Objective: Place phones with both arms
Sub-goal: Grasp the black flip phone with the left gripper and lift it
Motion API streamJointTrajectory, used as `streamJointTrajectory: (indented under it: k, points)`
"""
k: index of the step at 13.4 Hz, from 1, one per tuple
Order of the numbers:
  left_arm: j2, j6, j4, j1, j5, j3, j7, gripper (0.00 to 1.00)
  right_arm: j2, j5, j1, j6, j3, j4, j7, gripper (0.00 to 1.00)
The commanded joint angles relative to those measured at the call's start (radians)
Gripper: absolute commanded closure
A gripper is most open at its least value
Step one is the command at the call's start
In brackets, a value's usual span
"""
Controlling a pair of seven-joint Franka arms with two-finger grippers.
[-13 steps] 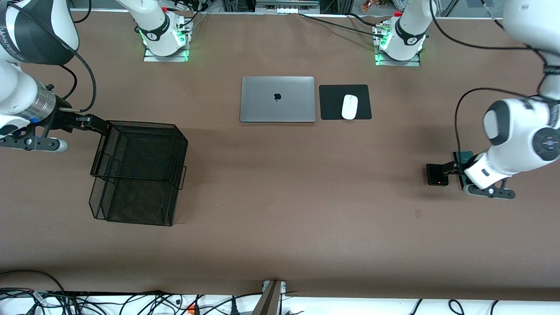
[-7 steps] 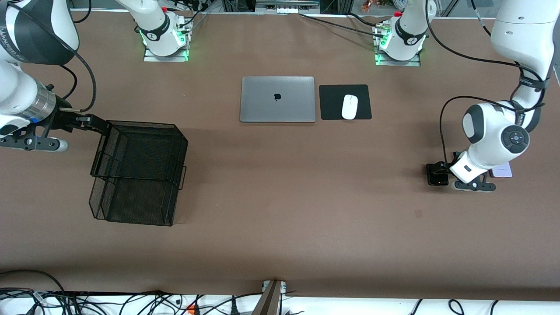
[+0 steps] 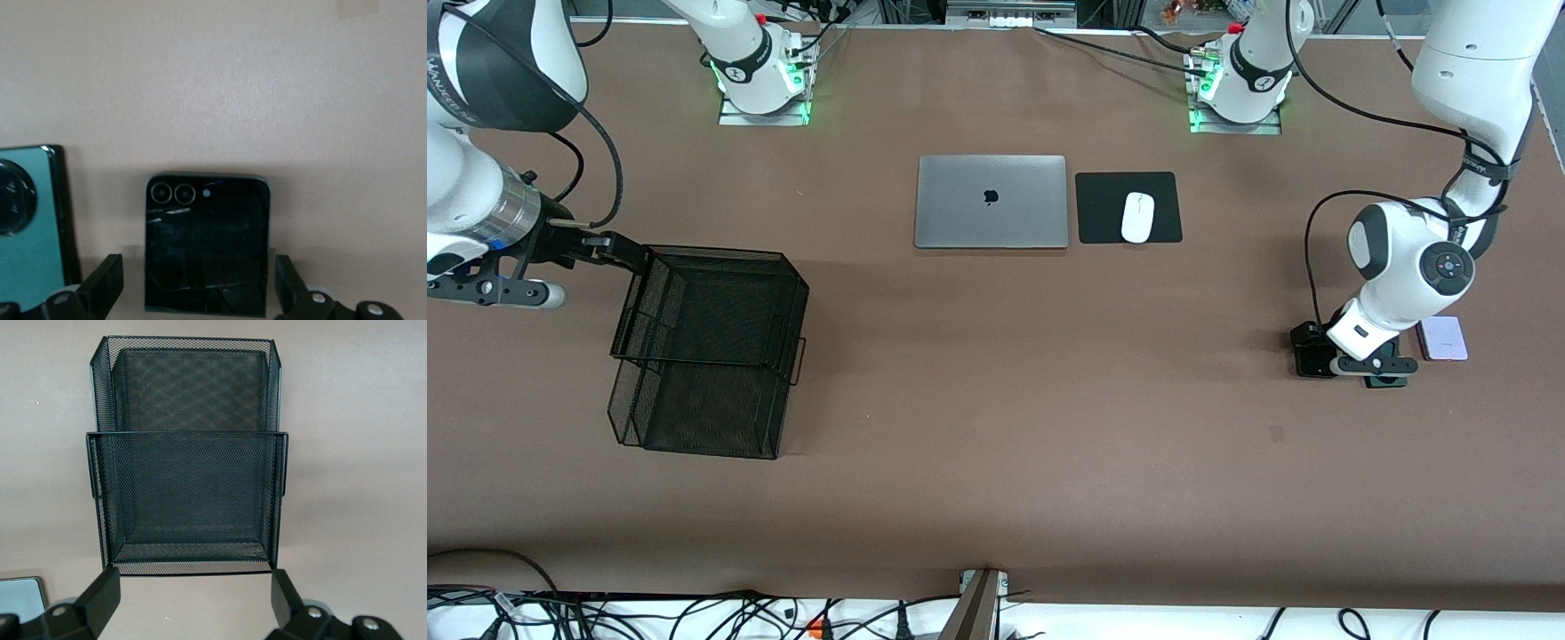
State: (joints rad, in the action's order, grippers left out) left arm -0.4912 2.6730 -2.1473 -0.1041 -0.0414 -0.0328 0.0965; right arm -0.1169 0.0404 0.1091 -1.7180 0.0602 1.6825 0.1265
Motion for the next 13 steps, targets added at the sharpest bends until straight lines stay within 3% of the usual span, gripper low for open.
streamJointTrajectory:
  k: [1,4,5,10,11,13]
  points:
    - [-0.013,0.053,-0.016,0.004,-0.006,0.002,-0.027,0.0,-0.006,-0.004,-0.006,0.018,-0.005,-0.02,0.007,0.0]
    - [-0.038,0.065,-0.01,0.004,-0.006,0.002,-0.034,0.0,-0.006,-0.004,-0.006,0.018,-0.005,-0.02,0.007,0.0]
    - [-0.044,0.067,-0.006,0.004,-0.005,0.004,-0.035,0.05,-0.006,-0.004,-0.006,0.018,-0.005,-0.018,0.007,0.0]
    - [-0.056,0.074,0.003,0.006,-0.003,0.004,-0.098,0.91,-0.006,-0.004,-0.006,0.018,-0.005,-0.018,0.007,0.0]
    - [-0.058,0.071,0.016,0.007,-0.003,0.004,-0.113,1.0,-0.006,-0.004,-0.006,0.018,-0.005,-0.018,0.007,0.0]
    - [-0.055,0.03,0.058,0.018,-0.003,0.005,-0.141,1.0,-0.006,-0.004,-0.006,0.018,-0.005,-0.018,0.007,0.0]
